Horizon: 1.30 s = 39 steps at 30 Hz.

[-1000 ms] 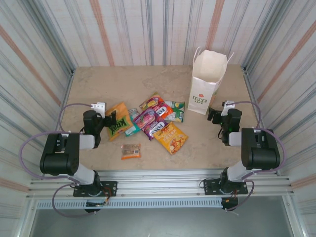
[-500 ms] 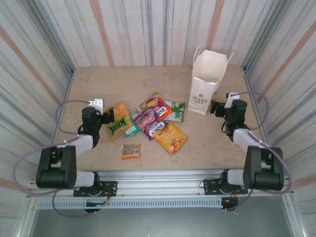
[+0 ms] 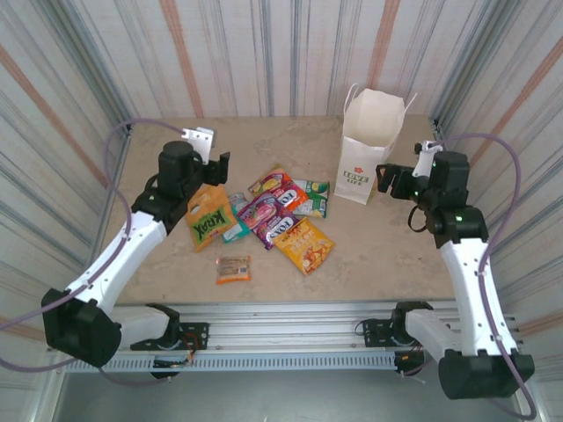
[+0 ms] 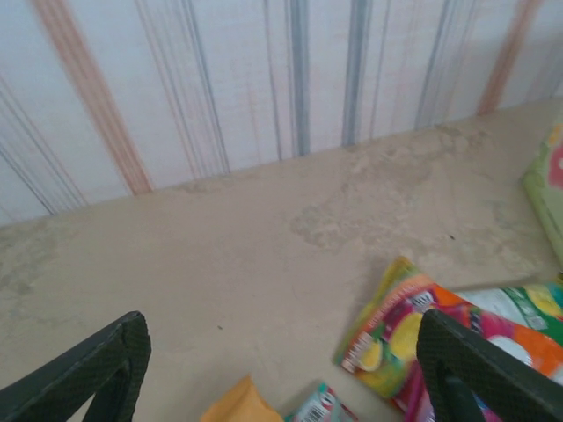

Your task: Place the snacks into the paper bag

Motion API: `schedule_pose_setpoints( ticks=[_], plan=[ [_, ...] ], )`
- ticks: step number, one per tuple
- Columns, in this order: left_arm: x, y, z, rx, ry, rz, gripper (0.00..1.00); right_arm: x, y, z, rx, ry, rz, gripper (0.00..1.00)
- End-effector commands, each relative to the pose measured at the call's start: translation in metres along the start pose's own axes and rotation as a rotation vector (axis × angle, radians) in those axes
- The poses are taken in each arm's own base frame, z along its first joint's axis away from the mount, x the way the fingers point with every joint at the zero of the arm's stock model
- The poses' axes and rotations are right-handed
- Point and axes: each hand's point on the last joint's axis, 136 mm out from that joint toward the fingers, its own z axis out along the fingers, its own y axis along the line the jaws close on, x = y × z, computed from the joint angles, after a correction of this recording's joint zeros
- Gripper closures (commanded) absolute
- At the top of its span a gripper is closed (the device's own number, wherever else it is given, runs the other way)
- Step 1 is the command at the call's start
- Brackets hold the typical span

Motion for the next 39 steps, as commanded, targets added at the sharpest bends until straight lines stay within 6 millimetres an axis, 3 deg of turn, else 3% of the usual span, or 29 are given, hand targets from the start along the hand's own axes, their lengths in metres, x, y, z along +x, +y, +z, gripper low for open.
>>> schedule_pose_setpoints(
  ticks=[1,3,7,13,21,27,34,39],
  plan=[
    [0.036,-0.022,0.000,0.067,0.207,-0.009,0.21,0.018,0.007,-0.030,0.045,0.151,0.016,0.01],
    [0.033,-0.035,0.002,0.097,0.225,-0.013,0.22,0.010,0.017,-0.042,0.036,0.164,0.007,0.01],
    [0.031,-0.052,0.007,0.115,0.277,0.006,0.23,-0.005,0.044,-0.047,-0.002,0.194,-0.006,0.03],
    [0.033,-0.061,0.014,0.118,0.344,-0.022,0.25,-0.013,0.072,-0.027,0.017,0.259,-0.051,0.13],
    [0.034,-0.065,0.019,0.135,0.357,-0.029,0.25,-0.034,0.093,0.030,0.041,0.269,-0.070,0.18],
    [0.040,-0.065,0.023,0.127,0.373,-0.024,0.25,-0.058,0.087,0.084,0.094,0.232,-0.053,0.24],
    [0.045,-0.068,0.030,0.133,0.389,-0.025,0.25,-0.056,0.079,0.152,0.116,0.282,-0.036,0.33],
    [0.046,-0.072,0.036,0.148,0.387,-0.028,0.24,-0.047,0.078,0.186,0.111,0.316,-0.039,0.40]
  ],
)
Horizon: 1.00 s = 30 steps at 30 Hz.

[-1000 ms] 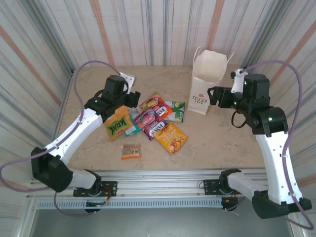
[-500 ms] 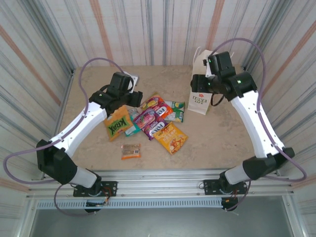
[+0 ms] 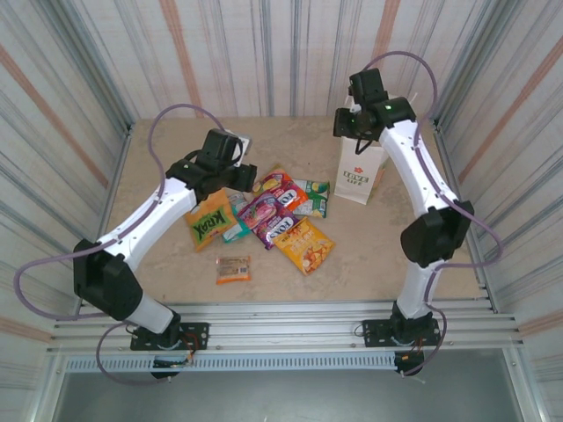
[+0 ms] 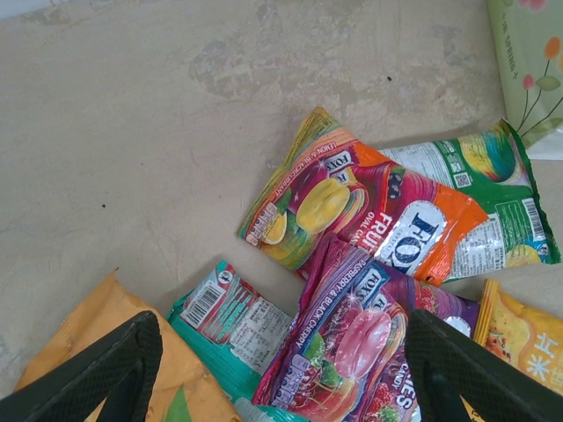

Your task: Place the snacks into the paper bag

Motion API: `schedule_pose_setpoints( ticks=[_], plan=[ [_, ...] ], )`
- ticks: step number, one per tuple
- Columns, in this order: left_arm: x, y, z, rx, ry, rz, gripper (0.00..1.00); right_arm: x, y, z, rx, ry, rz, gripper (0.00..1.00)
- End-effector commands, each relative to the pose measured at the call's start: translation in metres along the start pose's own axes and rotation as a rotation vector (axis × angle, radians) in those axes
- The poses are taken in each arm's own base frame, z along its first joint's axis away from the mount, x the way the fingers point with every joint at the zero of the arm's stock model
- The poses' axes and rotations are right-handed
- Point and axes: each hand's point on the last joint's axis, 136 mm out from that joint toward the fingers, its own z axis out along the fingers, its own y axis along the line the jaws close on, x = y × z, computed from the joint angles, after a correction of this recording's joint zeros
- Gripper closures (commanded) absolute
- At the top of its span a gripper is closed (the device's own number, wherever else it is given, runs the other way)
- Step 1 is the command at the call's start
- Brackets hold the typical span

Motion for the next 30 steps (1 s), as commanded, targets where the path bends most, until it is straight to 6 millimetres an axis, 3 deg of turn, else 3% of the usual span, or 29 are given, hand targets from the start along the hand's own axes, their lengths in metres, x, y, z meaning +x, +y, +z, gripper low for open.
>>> schedule_pose_setpoints(
  ticks=[1,3,8,12,15,30],
  plan=[
    [-0.010,-0.007,-0.002,0.032,-0.027,-0.014,0.23,-0.010,0.005,0.009,-0.018,-0.011,0.005,0.43],
    [-0.010,-0.008,-0.001,0.036,-0.027,-0.016,0.23,-0.008,0.001,0.018,0.004,0.004,-0.001,0.49],
    [-0.011,-0.005,0.000,0.020,-0.022,-0.010,0.23,-0.001,-0.010,0.022,0.071,0.027,-0.029,0.76],
    [-0.009,-0.003,0.000,0.007,-0.013,-0.006,0.23,0.003,-0.014,0.009,0.098,0.032,-0.068,0.92],
    [-0.008,-0.002,0.001,0.002,-0.009,-0.004,0.23,0.011,-0.016,-0.003,0.106,0.051,-0.090,0.99],
    [0.008,-0.004,0.004,0.016,0.023,-0.004,0.23,0.057,-0.021,-0.039,0.151,0.122,-0.211,1.00]
  ],
)
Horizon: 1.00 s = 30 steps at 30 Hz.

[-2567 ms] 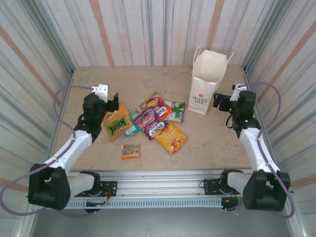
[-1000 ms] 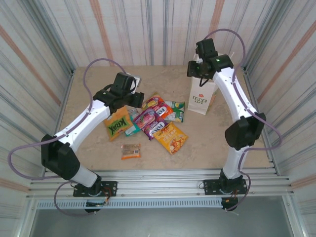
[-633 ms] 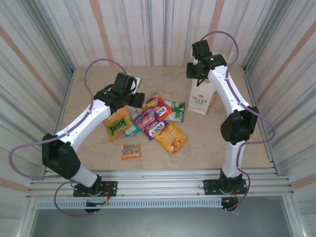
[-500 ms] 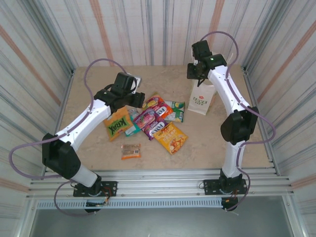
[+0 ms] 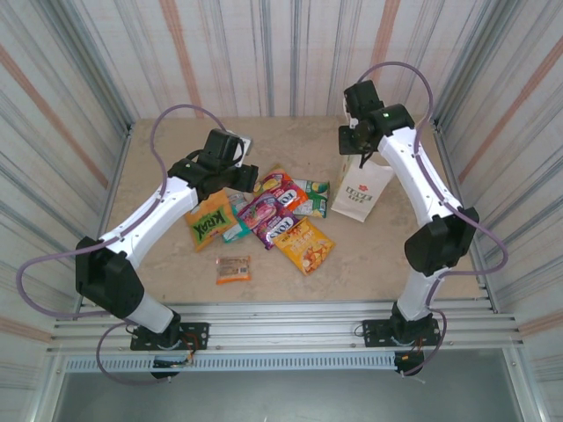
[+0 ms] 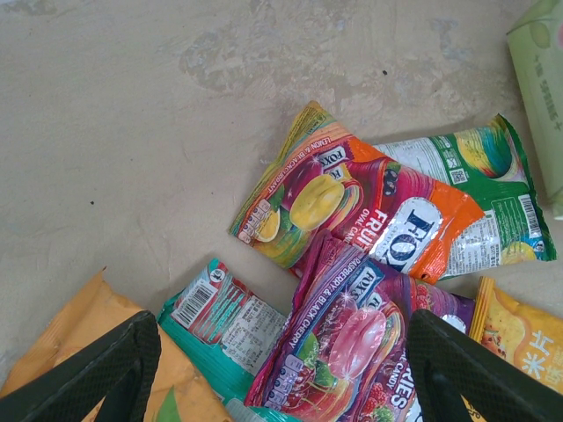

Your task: Place the snacks into the paper bag

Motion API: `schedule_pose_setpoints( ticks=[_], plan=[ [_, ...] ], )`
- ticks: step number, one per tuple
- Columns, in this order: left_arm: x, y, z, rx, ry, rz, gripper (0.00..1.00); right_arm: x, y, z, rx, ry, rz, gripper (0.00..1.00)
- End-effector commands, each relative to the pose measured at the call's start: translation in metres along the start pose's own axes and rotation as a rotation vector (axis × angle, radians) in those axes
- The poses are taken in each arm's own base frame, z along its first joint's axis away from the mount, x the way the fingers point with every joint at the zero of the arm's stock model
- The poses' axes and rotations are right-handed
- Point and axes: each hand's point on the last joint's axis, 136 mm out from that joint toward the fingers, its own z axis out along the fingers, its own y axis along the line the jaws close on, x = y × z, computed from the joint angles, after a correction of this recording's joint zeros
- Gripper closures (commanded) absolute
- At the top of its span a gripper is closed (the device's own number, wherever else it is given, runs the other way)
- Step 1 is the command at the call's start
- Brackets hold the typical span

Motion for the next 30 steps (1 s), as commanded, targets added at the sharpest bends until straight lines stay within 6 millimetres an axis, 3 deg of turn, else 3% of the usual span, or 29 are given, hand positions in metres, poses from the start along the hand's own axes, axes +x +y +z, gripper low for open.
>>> schedule_pose_setpoints(
  ticks=[1,6,7,13,25,30],
  plan=[
    [0.007,-0.002,0.000,0.005,0.014,-0.001,0.23,0.015,-0.004,-0.014,0.031,0.019,-0.075,1.00],
    [0.009,-0.003,0.001,0.011,0.019,-0.004,0.23,0.028,0.000,-0.021,0.008,0.040,-0.150,1.00],
    [0.009,-0.003,0.001,0.012,0.019,-0.004,0.23,0.039,0.001,-0.015,0.001,0.075,-0.175,1.00],
    [0.010,-0.003,0.003,0.014,0.021,-0.004,0.23,0.059,0.008,-0.015,-0.075,0.128,-0.248,1.00],
    [0.008,-0.006,0.001,0.030,0.017,-0.014,0.23,0.049,-0.001,-0.027,-0.143,0.035,-0.101,1.00],
    [0.007,-0.007,0.000,0.037,0.015,-0.018,0.23,0.054,-0.004,-0.022,-0.149,0.042,-0.083,1.00]
  ],
)
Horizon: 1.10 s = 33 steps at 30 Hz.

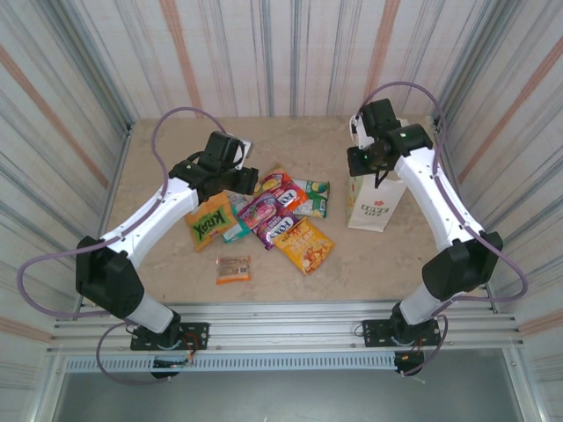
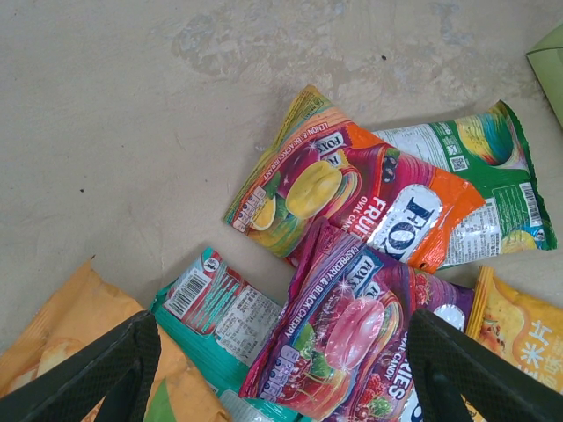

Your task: Place the snacks into the paper bag

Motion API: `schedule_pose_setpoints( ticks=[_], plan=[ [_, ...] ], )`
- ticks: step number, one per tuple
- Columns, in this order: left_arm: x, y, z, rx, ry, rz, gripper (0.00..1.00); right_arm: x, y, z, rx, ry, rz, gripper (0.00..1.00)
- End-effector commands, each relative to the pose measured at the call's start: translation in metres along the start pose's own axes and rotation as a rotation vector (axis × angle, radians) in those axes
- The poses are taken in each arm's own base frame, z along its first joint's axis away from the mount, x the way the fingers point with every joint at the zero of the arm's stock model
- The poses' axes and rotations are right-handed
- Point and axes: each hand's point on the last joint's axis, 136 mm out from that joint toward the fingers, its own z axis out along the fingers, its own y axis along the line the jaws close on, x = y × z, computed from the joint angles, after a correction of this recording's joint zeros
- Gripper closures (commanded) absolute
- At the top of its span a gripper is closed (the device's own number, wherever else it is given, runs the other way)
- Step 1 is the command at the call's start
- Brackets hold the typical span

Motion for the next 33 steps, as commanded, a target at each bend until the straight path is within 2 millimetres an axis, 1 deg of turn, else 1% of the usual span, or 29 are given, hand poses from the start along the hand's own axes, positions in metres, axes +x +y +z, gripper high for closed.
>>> schedule_pose_setpoints(
  ticks=[1,4,6,7,8,10,12,14,19,24,27,31,33],
  plan=[
    [-0.001,-0.006,-0.002,0.029,-0.003,-0.012,0.23,0.004,0.005,0.000,-0.032,0.000,0.024,1.00],
    [0.000,-0.007,-0.001,0.030,0.001,-0.012,0.23,0.009,0.006,0.002,-0.041,0.020,0.013,1.00],
    [0.000,-0.007,-0.002,0.031,0.000,-0.013,0.23,0.008,0.006,0.000,-0.042,0.016,0.011,1.00],
    [-0.001,-0.007,-0.002,0.032,0.000,-0.013,0.23,0.008,0.006,0.000,-0.042,0.015,0.011,0.96],
    [-0.001,-0.007,-0.002,0.033,-0.001,-0.014,0.23,0.007,0.006,-0.001,-0.039,0.010,0.011,0.88],
    [-0.002,-0.008,-0.003,0.039,-0.003,-0.015,0.23,0.005,0.006,-0.003,-0.041,-0.002,0.009,0.70],
    [-0.002,-0.008,-0.003,0.040,-0.002,-0.018,0.23,0.004,0.008,-0.005,-0.052,-0.012,0.008,0.62],
    [-0.002,-0.009,-0.003,0.043,-0.005,-0.019,0.23,0.004,0.011,-0.006,-0.083,-0.026,0.012,0.57],
    [-0.003,-0.008,-0.005,0.043,-0.011,-0.022,0.23,0.004,0.014,-0.007,-0.117,-0.052,0.019,0.49],
    [-0.003,-0.009,-0.006,0.048,-0.014,-0.022,0.22,0.001,0.015,-0.013,-0.151,-0.101,0.034,0.41],
    [-0.004,-0.010,-0.007,0.051,-0.016,-0.023,0.22,0.001,0.011,-0.016,-0.153,-0.117,0.065,0.36],
    [-0.004,-0.011,-0.007,0.058,-0.020,-0.025,0.22,0.005,0.001,-0.013,-0.154,-0.095,0.127,0.29],
    [-0.005,-0.011,-0.008,0.058,-0.022,-0.025,0.22,0.008,-0.001,-0.011,-0.151,-0.080,0.138,0.28]
  ],
)
